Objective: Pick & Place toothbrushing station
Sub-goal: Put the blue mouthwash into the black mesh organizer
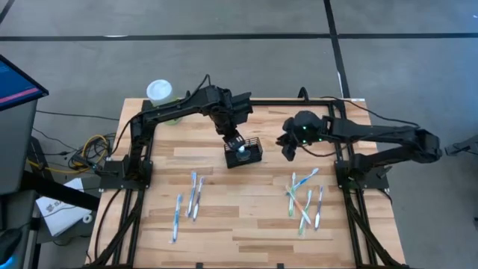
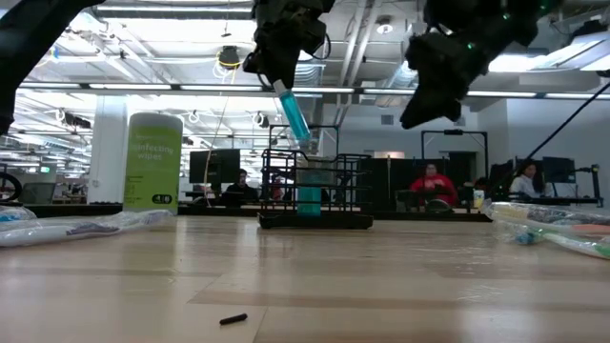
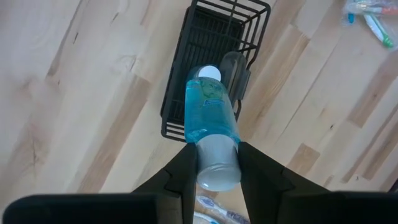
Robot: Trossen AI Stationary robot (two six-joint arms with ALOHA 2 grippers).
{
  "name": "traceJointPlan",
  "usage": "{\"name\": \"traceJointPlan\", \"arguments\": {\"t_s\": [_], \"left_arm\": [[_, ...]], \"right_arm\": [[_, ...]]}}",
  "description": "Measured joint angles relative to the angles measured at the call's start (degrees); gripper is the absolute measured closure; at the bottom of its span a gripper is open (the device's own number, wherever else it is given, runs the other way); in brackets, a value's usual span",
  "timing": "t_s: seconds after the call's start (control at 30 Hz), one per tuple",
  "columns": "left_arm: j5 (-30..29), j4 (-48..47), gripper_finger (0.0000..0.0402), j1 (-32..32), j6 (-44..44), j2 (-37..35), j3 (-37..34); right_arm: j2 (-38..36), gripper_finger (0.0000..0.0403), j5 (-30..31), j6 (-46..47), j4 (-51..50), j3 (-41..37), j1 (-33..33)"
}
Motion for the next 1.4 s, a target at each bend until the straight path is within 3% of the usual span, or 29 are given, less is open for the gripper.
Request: {"name": "traceJointPlan", "arguments": {"t_s": [0.07,0.17,0.3,0.77,1.4], "left_arm": [[0.0,0.0,0.0316,0.1,0.6,0.0,0.0],[-0.1,0.0,0.0316,0.3,1.5,0.0,0.0],[-0.1,0.5,0.0316,0.8,1.8,0.0,0.0],[0.1,1.6,0.0316,1.3,2.0,0.0,0.0],[0.4,2.2,0.0316,1.3,2.5,0.0,0.0]], "right_arm": [[-0.4,0.0387,-1.7,1.9,3.2,-2.5,-0.7],[0.7,0.0386,-6.7,6.4,8.7,-5.1,-1.6],[4.8,0.04,-7.3,8.1,12.0,-6.3,-1.4],[20.1,0.0402,-8.4,9.8,21.6,-6.2,-1.5],[29.0,0.0403,-10.2,12.7,28.7,-6.2,1.2]]}}
